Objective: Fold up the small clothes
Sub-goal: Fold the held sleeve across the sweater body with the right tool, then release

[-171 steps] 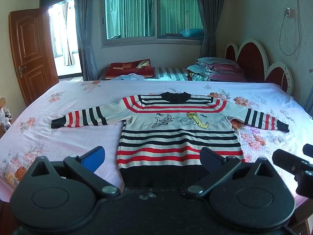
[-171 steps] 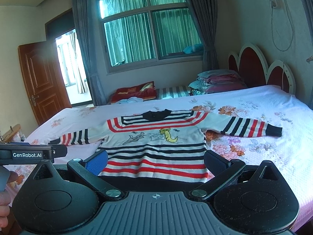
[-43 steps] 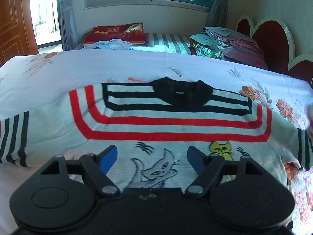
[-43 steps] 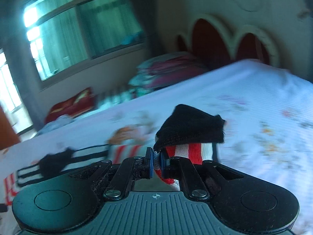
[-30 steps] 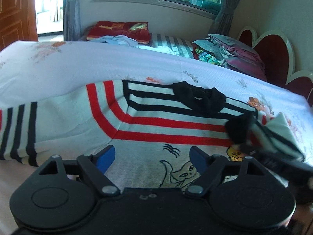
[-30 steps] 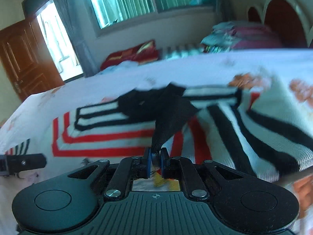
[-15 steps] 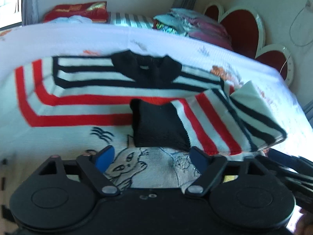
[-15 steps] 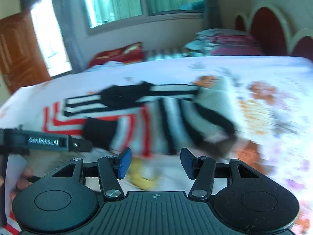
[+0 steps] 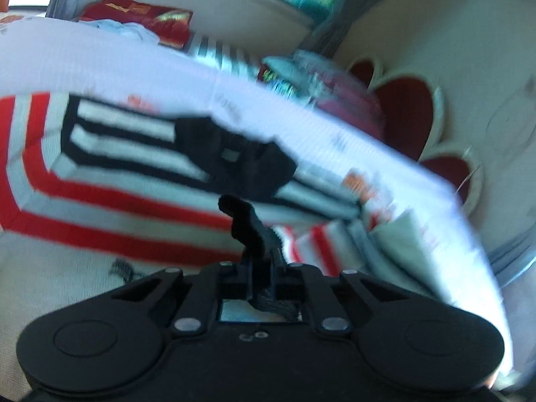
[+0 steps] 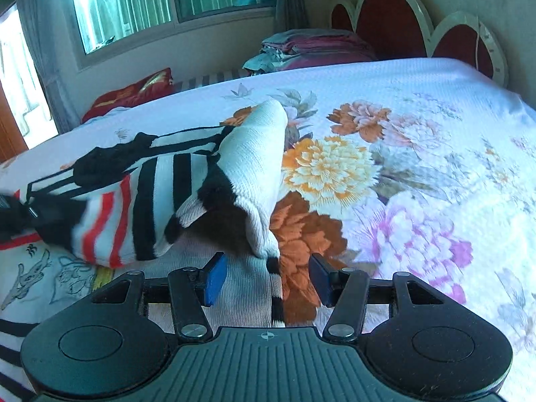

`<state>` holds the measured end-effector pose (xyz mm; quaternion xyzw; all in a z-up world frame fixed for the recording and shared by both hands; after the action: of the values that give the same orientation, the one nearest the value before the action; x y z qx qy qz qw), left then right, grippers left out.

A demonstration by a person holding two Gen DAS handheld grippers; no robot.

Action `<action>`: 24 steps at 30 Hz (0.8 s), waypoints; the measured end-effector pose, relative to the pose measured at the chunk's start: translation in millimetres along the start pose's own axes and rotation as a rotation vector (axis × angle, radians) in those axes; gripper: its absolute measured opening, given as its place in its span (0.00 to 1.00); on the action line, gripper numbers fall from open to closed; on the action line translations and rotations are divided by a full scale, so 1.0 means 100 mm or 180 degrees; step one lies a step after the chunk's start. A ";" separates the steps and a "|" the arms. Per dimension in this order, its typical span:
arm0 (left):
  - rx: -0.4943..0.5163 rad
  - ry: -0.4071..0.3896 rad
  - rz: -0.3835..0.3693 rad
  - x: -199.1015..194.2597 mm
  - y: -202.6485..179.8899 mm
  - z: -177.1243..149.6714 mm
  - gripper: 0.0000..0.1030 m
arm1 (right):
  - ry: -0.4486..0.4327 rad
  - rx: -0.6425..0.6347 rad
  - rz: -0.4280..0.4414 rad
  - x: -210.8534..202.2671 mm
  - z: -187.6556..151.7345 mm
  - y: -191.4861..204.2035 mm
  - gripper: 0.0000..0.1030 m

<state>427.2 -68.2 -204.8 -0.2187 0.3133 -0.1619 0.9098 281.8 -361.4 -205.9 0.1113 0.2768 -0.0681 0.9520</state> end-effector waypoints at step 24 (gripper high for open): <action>0.0306 -0.0030 0.0817 -0.32 0.74 0.04 0.30 | 0.0152 0.0007 0.0138 0.03 0.00 -0.03 0.16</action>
<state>417.7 9.6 -222.6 -0.1338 0.3263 -0.0579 0.9339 283.2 -364.7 -208.2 0.1199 0.2969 -0.0450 0.9463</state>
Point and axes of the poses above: each gripper's, at about its wrist camera, not at the fingertips, and x roughly the way its jaws point, y to its left, z to its top, the point moved 4 cm from there along x, roughly the way its jaws point, and after that the axes turned 11 degrees about -y, right-handed, at the moved point
